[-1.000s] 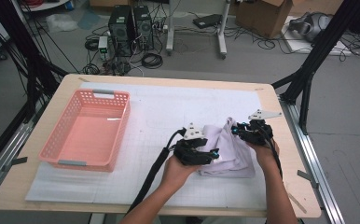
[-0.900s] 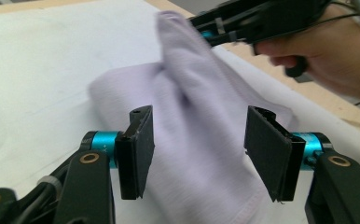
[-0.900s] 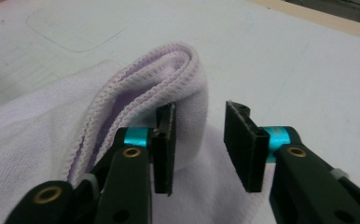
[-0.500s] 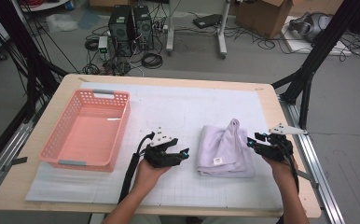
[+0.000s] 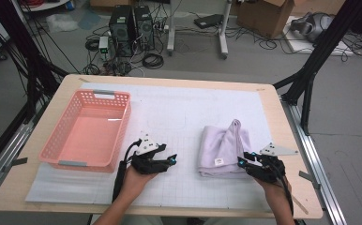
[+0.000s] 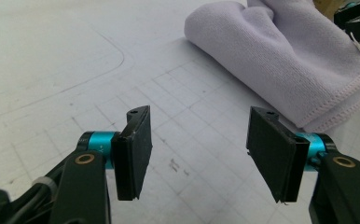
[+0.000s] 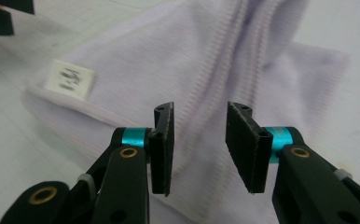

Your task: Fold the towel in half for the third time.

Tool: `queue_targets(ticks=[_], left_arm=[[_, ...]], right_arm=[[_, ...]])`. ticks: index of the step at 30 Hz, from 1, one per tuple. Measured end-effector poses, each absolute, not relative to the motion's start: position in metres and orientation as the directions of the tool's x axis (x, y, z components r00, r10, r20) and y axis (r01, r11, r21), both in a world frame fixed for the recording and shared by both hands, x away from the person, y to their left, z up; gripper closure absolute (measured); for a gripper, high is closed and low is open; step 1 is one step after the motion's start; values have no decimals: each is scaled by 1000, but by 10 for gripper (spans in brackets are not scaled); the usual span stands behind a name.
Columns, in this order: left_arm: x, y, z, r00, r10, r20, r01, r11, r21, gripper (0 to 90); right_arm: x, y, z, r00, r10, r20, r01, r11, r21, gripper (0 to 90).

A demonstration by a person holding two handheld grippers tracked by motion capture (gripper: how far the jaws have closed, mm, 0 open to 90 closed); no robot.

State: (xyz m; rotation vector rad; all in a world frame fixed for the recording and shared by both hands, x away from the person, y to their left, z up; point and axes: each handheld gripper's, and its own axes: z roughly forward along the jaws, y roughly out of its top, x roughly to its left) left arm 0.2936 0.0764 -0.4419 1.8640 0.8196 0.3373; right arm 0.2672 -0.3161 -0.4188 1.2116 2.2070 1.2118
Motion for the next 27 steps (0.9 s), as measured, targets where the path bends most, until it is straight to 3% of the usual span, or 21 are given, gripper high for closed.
queue_targets(ticks=[4,5,7,8,12,13,14,16,18,23,27], left_arm=[[291,81,-441,718,683,-135,388,-231,892,410],[290,82,-441,716,685,-135,388,-230,893,410],[290,84,-440,712,689,-136,389,-226,893,412],[290,85,-440,709,692,-135,389,-224,893,413],[290,87,-440,704,697,-137,392,-220,893,414],[291,87,-440,704,697,-135,390,-221,894,415],[291,87,-440,703,698,-135,391,-220,894,415],[291,87,-441,703,698,-134,391,-223,893,416],[291,86,-441,702,699,-133,392,-224,892,416],[290,88,-442,699,701,-142,398,-217,891,418],[291,90,-444,692,706,-150,407,-209,889,420]], right_arm=[[278,-306,-427,-528,838,135,592,249,766,548],[281,-306,-430,-517,842,152,615,242,751,590],[280,-308,-433,-531,831,166,620,247,745,838],[277,-309,-431,-535,831,148,608,258,751,877],[266,-319,-425,-494,863,108,605,252,756,867],[263,-323,-423,-487,866,118,609,239,757,809],[263,-326,-423,-475,869,137,619,220,754,683],[263,-330,-427,-461,870,174,639,190,745,593],[264,-328,-431,-465,865,189,648,187,739,608],[269,-324,-438,-493,842,218,664,202,720,825],[261,-328,-432,-516,833,198,636,217,741,850]])
